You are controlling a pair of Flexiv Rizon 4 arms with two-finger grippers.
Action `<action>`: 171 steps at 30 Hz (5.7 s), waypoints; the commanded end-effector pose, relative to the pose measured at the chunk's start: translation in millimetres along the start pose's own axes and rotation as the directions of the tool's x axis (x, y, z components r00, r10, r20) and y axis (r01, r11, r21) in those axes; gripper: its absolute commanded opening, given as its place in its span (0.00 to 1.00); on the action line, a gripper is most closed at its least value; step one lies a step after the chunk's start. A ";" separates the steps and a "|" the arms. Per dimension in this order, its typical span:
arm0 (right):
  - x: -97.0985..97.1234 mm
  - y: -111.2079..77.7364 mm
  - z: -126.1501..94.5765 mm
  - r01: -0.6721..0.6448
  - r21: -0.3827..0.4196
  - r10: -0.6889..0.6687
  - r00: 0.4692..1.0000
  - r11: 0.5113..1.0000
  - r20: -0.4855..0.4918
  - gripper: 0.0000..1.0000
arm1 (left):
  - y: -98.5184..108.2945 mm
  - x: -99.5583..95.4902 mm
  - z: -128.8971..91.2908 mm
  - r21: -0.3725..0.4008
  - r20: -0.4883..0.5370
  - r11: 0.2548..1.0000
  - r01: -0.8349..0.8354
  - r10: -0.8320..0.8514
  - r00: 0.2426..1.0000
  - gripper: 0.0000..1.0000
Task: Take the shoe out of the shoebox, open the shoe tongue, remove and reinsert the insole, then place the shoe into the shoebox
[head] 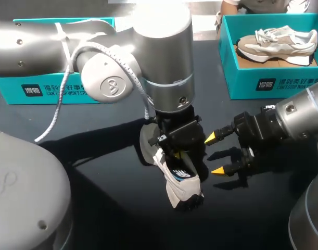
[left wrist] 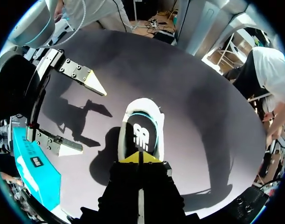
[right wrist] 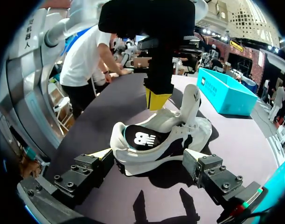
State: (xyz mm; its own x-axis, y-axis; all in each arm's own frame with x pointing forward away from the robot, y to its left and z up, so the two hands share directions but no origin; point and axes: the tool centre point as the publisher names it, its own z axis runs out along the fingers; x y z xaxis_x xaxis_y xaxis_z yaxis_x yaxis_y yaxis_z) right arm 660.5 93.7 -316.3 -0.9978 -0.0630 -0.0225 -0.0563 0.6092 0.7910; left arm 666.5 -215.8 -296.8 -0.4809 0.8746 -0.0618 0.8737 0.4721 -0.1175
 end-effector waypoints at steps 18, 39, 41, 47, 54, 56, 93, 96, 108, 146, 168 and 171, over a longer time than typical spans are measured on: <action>0.2 1.0 1.9 -0.001 0.005 0.001 1.000 1.000 0.002 1.00 | -1.0 -11.0 78.5 -0.023 -0.132 0.999 -0.039 0.036 0.991 0.00; 0.2 1.0 1.9 -0.001 0.005 0.001 1.000 1.000 0.002 1.00 | 0.3 21.9 51.2 -0.145 -0.230 0.989 0.041 -0.074 0.970 0.00; 0.2 1.0 1.9 -0.001 0.005 0.001 1.000 1.000 0.002 1.00 | 1.9 22.3 54.8 -0.142 -0.247 0.989 0.033 -0.068 0.967 0.00; 0.2 1.0 1.9 -0.001 0.005 0.001 1.000 1.000 0.002 1.00 | -0.6 24.3 75.0 -0.111 -0.227 0.993 0.045 -0.069 0.972 0.00; 0.2 1.0 1.9 -0.001 0.005 0.001 1.000 1.000 0.002 1.00 | -2.2 15.5 92.8 -0.105 -0.169 0.992 0.072 -0.089 0.982 0.00; 0.2 1.0 1.9 -0.001 0.005 0.001 1.000 1.000 0.002 1.00 | -3.5 12.4 94.5 -0.106 -0.152 0.991 0.081 -0.096 0.984 0.00; 0.2 1.0 1.9 -0.001 0.005 0.001 1.000 1.000 0.002 1.00 | -15.1 3.7 113.9 -0.132 -0.209 0.991 0.023 -0.050 0.977 0.00; 0.2 1.0 1.9 -0.001 0.005 0.001 1.000 1.000 0.002 1.00 | -13.9 6.8 98.1 -0.161 -0.211 0.987 0.026 -0.060 0.976 0.00; 0.2 1.0 1.9 -0.001 0.005 0.001 1.000 1.000 0.002 1.00 | -0.6 15.5 84.6 -0.197 -0.162 0.980 0.039 -0.072 0.984 0.00; 0.2 1.0 1.9 -0.001 0.005 0.001 1.000 1.000 0.002 1.00 | 31.3 7.7 43.7 -0.357 -0.106 0.930 -0.089 0.054 0.993 0.00; 0.2 1.0 1.9 -0.001 0.005 0.001 1.000 1.000 0.002 1.00 | 37.1 -0.4 41.2 -0.351 -0.095 0.926 -0.136 0.109 0.989 1.00; 0.2 1.0 1.9 -0.001 0.005 0.001 1.000 1.000 0.002 1.00 | 38.2 0.9 41.9 -0.348 -0.093 0.926 -0.148 0.123 0.988 1.00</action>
State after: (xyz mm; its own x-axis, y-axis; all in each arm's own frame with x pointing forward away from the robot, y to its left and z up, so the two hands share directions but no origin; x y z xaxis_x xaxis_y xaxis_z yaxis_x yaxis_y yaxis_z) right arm 660.6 93.6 -316.3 -0.9978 -0.0631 -0.0226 -0.0565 0.6089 0.7912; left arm 695.6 -205.2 -341.9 -0.3664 0.9302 0.0231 0.9032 0.3496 0.2490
